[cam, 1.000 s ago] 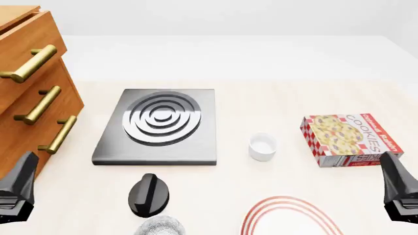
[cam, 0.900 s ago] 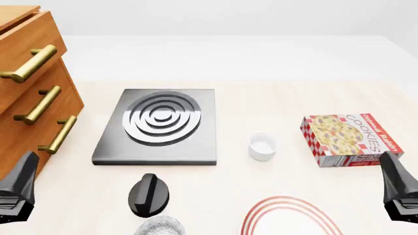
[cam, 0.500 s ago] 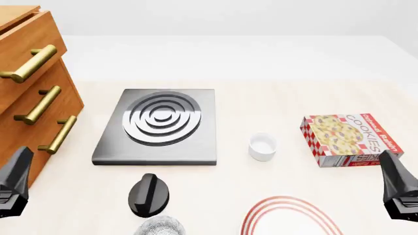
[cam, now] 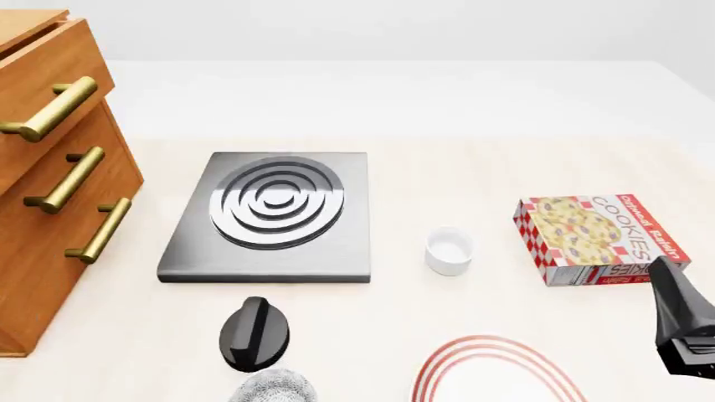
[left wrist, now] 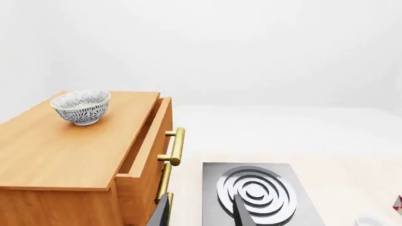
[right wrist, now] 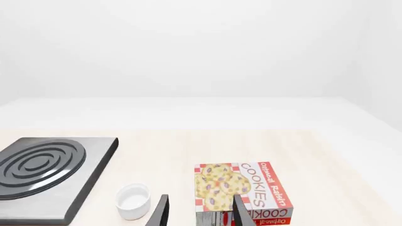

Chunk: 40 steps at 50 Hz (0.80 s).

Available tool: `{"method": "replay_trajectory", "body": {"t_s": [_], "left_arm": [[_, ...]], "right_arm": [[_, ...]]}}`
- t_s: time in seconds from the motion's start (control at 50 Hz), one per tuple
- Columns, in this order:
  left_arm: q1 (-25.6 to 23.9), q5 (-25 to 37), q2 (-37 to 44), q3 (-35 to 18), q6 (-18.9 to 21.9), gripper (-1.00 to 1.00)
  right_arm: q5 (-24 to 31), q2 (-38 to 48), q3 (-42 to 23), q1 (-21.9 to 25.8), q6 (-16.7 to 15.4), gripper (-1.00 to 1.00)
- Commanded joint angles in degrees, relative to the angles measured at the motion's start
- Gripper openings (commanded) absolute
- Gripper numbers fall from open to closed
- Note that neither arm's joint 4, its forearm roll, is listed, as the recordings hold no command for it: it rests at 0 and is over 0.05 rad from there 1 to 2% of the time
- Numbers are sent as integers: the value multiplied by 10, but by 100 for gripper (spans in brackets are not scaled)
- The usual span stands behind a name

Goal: Pick the akita bowl on the wooden cabinet and place it on the plate.

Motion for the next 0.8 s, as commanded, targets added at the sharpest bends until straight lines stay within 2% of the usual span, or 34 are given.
{"method": "replay_trajectory", "body": {"t_s": [0.02,0.36,0.44,0.52,0.8], "left_arm": [[2,55,67,-127,-11,100],[19,127,146,-290,-33,100],[44,150,171,-329,-67,100],[59,164,196,-359,-67,100],[115,203,276,-457,-108,100]], "right_arm": [[3,-3,0,0,0,100],[6,-5,-1,0,0,100],[6,-5,-1,0,0,100],[5,-4,-1,0,0,100],[3,-3,-1,0,0,100]]}}
